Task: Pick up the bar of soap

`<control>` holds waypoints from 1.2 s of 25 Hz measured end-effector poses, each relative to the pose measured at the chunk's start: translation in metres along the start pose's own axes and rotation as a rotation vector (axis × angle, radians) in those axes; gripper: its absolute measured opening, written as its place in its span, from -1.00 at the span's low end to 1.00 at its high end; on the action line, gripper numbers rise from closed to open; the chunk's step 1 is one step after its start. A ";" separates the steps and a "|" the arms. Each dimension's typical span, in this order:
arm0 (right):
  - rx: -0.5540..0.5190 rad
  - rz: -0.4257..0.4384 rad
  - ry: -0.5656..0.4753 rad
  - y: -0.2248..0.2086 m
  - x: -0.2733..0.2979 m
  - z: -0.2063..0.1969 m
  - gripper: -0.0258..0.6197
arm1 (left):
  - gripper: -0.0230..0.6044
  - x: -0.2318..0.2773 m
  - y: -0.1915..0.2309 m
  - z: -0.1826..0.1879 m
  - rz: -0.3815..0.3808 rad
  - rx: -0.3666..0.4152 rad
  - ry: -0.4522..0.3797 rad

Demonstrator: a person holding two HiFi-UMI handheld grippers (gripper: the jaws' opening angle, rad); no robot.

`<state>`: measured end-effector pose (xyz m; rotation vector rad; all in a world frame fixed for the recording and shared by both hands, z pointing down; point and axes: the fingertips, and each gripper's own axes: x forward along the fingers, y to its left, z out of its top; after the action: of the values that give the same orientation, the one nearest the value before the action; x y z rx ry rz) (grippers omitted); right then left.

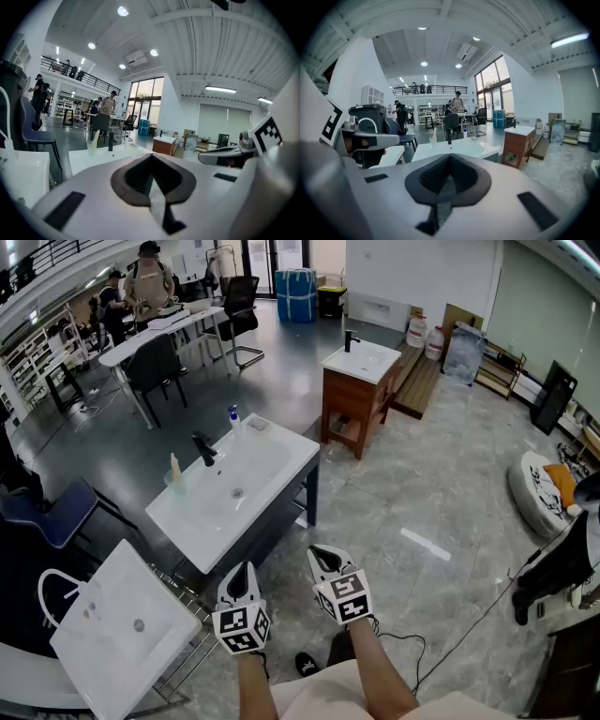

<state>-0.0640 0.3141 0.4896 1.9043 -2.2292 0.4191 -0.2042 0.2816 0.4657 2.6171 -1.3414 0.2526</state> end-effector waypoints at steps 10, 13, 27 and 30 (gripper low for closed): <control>0.065 -0.070 -0.038 -0.011 -0.003 0.006 -0.91 | -0.91 -0.011 0.006 0.004 -0.014 0.009 -0.010; 0.113 -0.056 -0.027 -0.015 -0.007 -0.001 -0.91 | -0.91 -0.015 0.009 -0.003 -0.011 0.004 0.006; 0.179 0.023 0.020 -0.050 0.048 0.012 -0.91 | -0.91 0.045 0.023 0.014 0.029 -0.011 0.006; 0.184 0.049 0.015 -0.060 0.073 0.022 -0.91 | -0.91 0.069 0.029 0.026 0.043 0.003 0.002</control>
<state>-0.0155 0.2300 0.4973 1.9275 -2.3028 0.6660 -0.1867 0.2048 0.4598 2.5920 -1.3984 0.2635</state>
